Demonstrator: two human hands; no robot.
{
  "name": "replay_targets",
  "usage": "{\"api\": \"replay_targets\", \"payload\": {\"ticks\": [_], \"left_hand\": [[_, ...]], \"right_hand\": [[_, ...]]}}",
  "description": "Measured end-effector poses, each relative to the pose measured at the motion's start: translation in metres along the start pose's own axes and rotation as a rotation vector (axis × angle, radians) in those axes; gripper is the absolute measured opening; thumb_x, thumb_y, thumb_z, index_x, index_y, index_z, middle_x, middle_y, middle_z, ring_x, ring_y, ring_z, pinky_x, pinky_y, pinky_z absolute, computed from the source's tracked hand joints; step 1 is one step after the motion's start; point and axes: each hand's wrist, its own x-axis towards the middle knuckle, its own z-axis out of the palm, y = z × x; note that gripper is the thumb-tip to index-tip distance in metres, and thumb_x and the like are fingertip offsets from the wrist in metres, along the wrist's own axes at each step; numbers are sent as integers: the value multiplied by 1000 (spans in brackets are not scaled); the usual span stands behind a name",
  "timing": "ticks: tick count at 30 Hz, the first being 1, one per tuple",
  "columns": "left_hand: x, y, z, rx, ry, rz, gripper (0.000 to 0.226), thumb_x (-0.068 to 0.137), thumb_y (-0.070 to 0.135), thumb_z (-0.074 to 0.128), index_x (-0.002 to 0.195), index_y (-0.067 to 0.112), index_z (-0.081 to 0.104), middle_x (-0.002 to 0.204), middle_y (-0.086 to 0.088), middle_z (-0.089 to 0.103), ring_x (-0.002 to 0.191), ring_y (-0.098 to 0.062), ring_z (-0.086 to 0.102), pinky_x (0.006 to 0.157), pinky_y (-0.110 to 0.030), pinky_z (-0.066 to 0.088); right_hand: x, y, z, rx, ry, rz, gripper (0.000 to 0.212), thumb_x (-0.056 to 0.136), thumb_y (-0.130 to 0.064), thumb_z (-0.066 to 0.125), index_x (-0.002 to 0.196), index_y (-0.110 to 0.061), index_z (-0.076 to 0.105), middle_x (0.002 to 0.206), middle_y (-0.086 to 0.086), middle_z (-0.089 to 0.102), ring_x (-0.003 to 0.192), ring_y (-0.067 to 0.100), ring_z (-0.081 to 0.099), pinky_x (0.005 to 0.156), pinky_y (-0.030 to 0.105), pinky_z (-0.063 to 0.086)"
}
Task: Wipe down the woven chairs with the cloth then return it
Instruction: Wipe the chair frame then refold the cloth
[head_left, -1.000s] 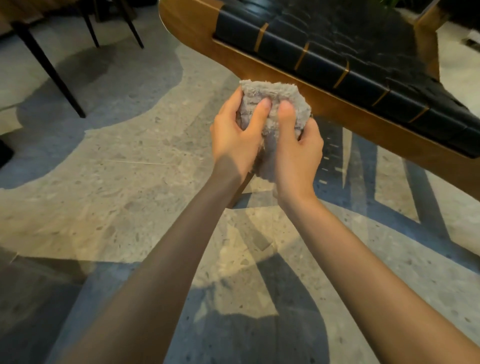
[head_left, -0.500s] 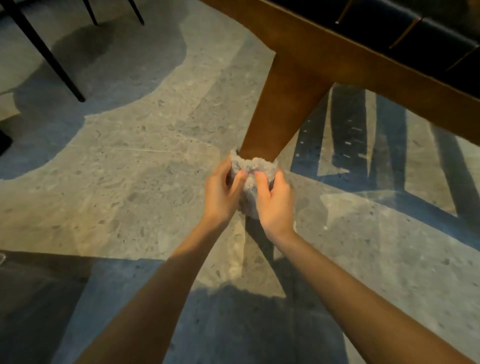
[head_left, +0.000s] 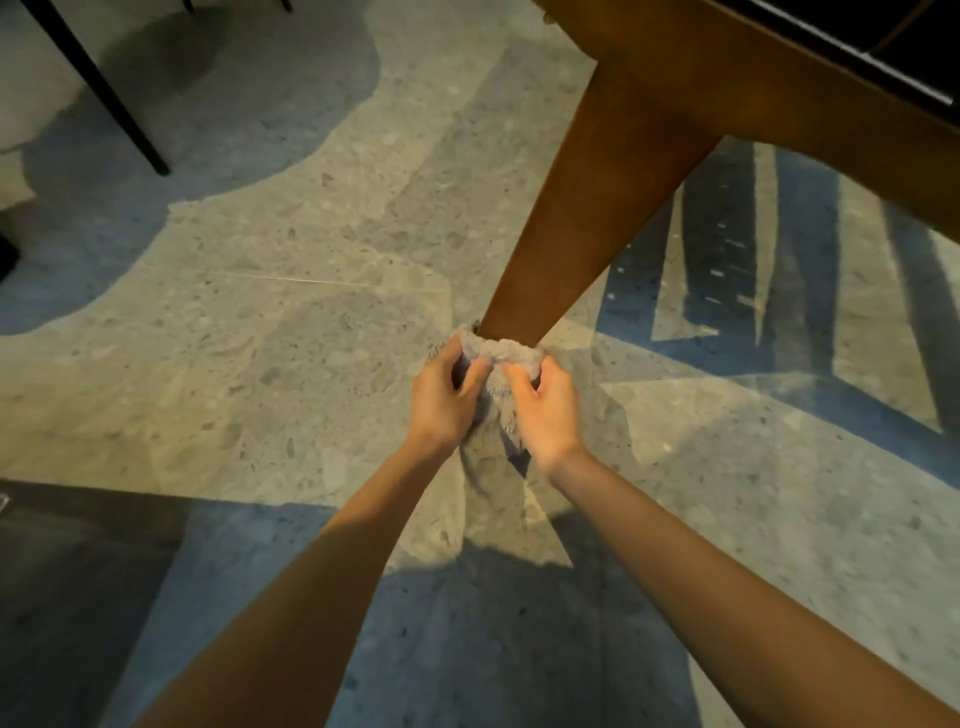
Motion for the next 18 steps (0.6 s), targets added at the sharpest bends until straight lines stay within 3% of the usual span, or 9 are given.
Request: {"api": "replay_targets", "payload": {"ticks": [2,4,5,7,9,13,18], "left_hand": [[-8,18,1,-84,60,29,25,93,17,56,70,23,48,57,13,50,54,0,43,56,-19,38],[-15,42,2,-185,97,59,12,93,18,56,83,25,57,66,20,61,62,7,57,60,-9,45],[-17,55,2,-221,103,79,5,94,19,56,95,19,61,77,18,67,72,6,63,65,-11,50],[-20,84,-1,-263,110,130,23,94,19,56,116,10,60,100,3,70,91,-4,67,83,-25,55],[-25,112,-3,-311,128,203,32,94,16,56,125,5,55,113,-7,67,106,-14,64,95,-35,51],[-35,163,-6,-357,229,357,38,95,14,56,130,2,51,119,-9,63,111,-16,60,97,-32,48],[-37,189,-4,-439,324,376,40,91,13,61,129,2,53,121,-10,62,114,-17,59,97,-37,48]], "right_hand": [[-7,-10,-5,2,69,-59,10,97,-17,52,95,-13,61,82,-6,61,69,0,55,62,6,42],[-13,-25,-14,1,140,-143,11,97,-20,53,90,-15,60,80,-6,61,72,3,57,63,8,43],[-16,-34,-19,-5,168,-173,12,97,-24,53,90,-18,59,79,-10,60,72,1,58,63,7,44],[-20,-58,-29,4,217,-210,11,97,-30,52,90,-24,57,78,-19,57,72,-6,58,61,4,42],[-25,-82,-39,73,255,-249,8,97,-32,52,94,-27,57,82,-22,58,75,-13,58,62,1,42],[-36,-128,-61,197,341,-419,17,97,-22,53,108,-16,65,96,-9,68,88,-1,63,79,18,50],[-45,-152,-74,315,340,-461,23,97,-16,54,115,-6,65,105,0,69,96,3,64,86,20,51]]}}
